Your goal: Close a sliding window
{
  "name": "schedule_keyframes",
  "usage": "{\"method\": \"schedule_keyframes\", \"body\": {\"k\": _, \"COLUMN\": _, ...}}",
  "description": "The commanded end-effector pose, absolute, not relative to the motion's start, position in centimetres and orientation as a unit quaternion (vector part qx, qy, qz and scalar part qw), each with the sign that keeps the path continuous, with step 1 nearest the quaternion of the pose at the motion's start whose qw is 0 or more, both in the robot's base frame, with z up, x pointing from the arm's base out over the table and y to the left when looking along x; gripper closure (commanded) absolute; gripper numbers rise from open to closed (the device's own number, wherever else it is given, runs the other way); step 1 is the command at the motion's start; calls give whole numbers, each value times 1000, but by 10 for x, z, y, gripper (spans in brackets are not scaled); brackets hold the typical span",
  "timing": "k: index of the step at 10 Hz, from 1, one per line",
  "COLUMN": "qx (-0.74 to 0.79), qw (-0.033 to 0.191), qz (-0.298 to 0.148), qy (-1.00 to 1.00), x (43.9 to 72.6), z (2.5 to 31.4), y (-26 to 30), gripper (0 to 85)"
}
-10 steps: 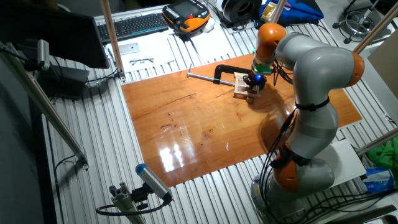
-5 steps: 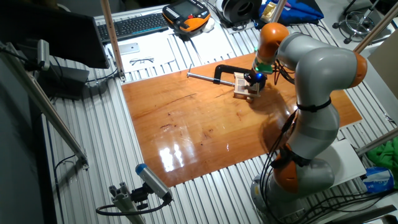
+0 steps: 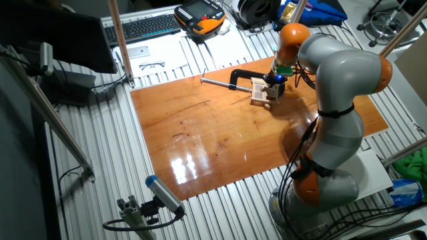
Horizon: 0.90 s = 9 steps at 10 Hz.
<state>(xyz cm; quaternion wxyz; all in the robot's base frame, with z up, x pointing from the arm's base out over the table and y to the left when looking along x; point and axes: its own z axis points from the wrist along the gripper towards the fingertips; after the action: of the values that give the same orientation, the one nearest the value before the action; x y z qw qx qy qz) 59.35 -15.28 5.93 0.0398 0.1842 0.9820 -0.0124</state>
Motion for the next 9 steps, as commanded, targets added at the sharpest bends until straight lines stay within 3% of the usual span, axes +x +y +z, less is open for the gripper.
{"method": "schedule_keyframes", "body": {"k": 1, "qx": 186, "qw": 42, "qz": -11, "qy": 982, "x": 594, "z": 59, "y": -154, "gripper": 850}}
{"method": "schedule_keyframes", "body": {"k": 7, "qx": 186, "qw": 65, "qz": -14, "qy": 980, "x": 599, "z": 54, "y": -155, "gripper": 850}}
{"method": "schedule_keyframes", "body": {"k": 9, "qx": 186, "qw": 58, "qz": -15, "qy": 981, "x": 601, "z": 52, "y": -157, "gripper": 850}}
